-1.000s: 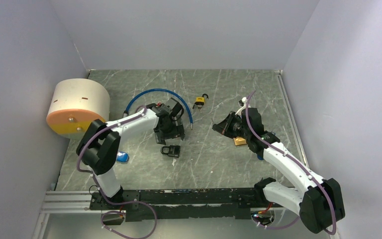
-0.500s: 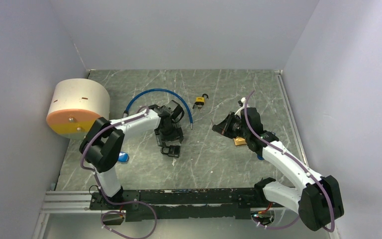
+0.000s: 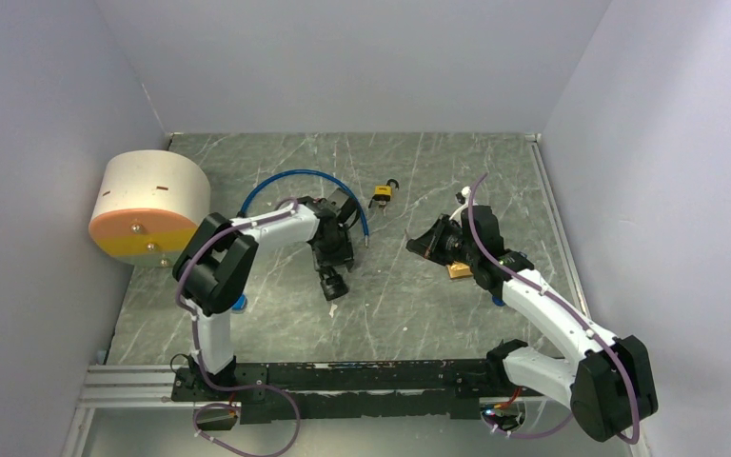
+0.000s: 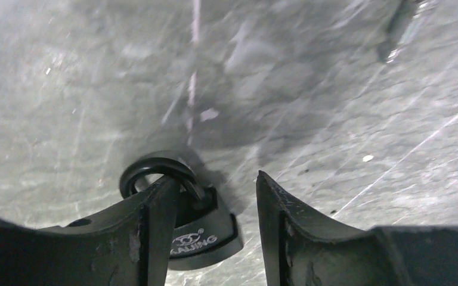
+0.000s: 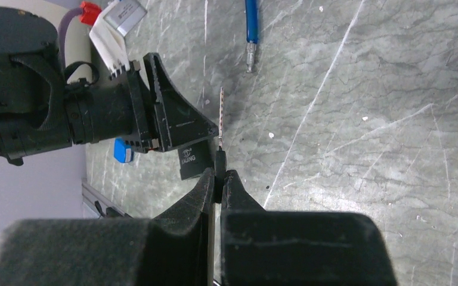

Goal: Unlock with the key
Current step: Adjust the lock at the center of the board, then pick up the lock from the center of the board.

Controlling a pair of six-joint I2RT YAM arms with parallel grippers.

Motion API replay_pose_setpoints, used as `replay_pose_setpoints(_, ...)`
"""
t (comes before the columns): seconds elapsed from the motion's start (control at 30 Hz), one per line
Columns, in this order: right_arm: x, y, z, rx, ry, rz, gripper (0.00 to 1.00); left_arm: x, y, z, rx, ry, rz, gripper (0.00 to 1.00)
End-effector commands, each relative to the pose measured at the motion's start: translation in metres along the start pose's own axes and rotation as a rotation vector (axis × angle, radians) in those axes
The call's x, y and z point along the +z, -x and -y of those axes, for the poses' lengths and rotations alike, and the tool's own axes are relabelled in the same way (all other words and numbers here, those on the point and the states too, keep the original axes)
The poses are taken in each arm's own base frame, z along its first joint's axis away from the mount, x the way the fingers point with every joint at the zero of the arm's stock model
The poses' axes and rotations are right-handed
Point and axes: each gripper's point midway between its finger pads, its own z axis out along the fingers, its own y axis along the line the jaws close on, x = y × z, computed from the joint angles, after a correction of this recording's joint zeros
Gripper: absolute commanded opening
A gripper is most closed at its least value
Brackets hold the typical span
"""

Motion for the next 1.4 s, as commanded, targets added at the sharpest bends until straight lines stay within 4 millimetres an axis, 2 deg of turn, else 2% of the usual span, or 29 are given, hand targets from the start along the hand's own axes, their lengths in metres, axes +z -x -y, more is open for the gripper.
replay_pose_setpoints(0.0, -0.001, 0.007, -0.006, -0.02, 0.018, 0.015, 0.0, 0.003, 0.021, 0.022, 0.06, -0.056, 0.042, 0.52)
replay_pose_setpoints(0.23, -0.001, 0.007, -0.004, -0.016, 0.016, 0.018, 0.0, 0.006, 0.022, 0.022, 0.073, -0.028, 0.018, 0.47)
replay_pose_setpoints(0.4, 0.0, 0.006, -0.001, -0.016, 0.009, 0.013, 0.0, -0.006, 0.028, 0.02, 0.055, -0.006, 0.048, 0.5)
replay_pose_setpoints(0.5, 0.001, 0.005, -0.002, -0.014, 0.012, 0.006, 0.0, -0.025, 0.033, 0.026, 0.045, -0.034, 0.071, 0.6)
replay_pose_setpoints(0.63, 0.002, 0.003, -0.001, -0.01, 0.013, 0.0, 0.0, -0.047, 0.033, 0.028, 0.03, -0.059, 0.089, 0.8)
replay_pose_setpoints(0.77, 0.003, 0.002, -0.003, -0.019, 0.037, -0.004, 0.0, -0.055, 0.027, 0.006, -0.009, 0.015, 0.1, 0.88)
replay_pose_setpoints(0.87, 0.0, 0.0, -0.017, -0.076, 0.131, -0.008, 0.0, -0.053, 0.014, -0.008, -0.033, 0.064, 0.065, 0.9)
replay_pose_setpoints(1.03, -0.015, -0.005, -0.052, -0.182, 0.391, 0.043, 0.0, -0.047, -0.003, -0.012, -0.055, 0.054, 0.022, 0.91)
replay_pose_setpoints(1.37, -0.039, -0.019, -0.075, -0.285, 0.611, 0.075, 0.0, -0.031, -0.01, -0.007, -0.042, 0.02, 0.003, 0.89)
